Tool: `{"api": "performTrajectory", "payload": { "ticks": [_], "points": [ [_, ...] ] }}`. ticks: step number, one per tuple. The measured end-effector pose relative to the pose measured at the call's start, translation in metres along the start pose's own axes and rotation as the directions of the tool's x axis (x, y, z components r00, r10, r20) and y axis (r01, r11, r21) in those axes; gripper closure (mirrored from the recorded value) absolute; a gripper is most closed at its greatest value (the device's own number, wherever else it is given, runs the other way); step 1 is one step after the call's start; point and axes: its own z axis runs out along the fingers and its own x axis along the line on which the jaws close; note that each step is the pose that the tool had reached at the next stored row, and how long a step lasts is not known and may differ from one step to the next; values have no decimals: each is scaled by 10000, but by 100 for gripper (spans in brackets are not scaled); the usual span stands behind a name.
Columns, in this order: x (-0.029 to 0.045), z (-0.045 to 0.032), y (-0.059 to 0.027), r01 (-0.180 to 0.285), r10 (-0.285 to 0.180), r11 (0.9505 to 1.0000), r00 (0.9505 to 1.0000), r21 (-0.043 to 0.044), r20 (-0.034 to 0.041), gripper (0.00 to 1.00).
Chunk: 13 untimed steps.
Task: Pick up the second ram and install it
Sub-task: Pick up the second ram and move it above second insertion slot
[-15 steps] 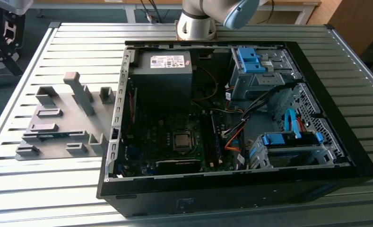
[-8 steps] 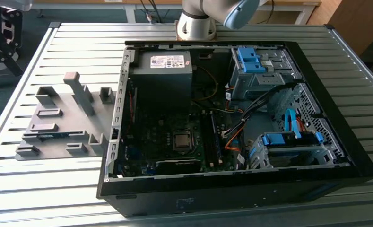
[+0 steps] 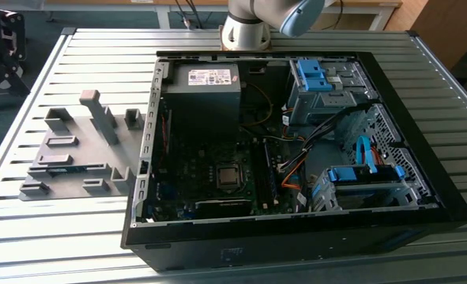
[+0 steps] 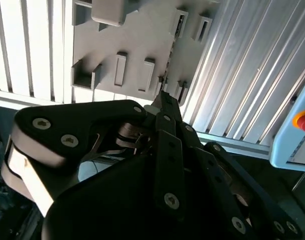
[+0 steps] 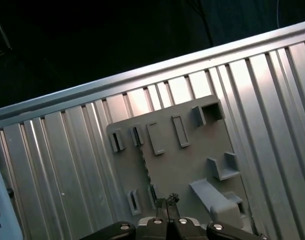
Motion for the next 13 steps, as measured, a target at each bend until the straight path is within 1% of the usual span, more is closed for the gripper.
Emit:
{"api": "performTrajectory", "payload": {
  "ticks": [3, 5, 8, 11, 12, 13],
  "points": [
    [0, 12, 0, 538, -538, 9986, 9985, -7, -15, 89],
    [0, 20, -1, 913, -913, 9958, 9958, -12, -25, 89],
    [0, 33, -1, 1448, -1448, 9895, 9894, -19, -38, 89],
    [1, 47, 1, 1967, -1967, 9805, 9804, -28, -50, 89],
    [4, 50, 10, 2048, -2048, 9788, 9788, -30, -53, 89],
    [4, 52, 11, 2060, -2061, 9785, 9785, -29, -53, 89]
  ]
}}
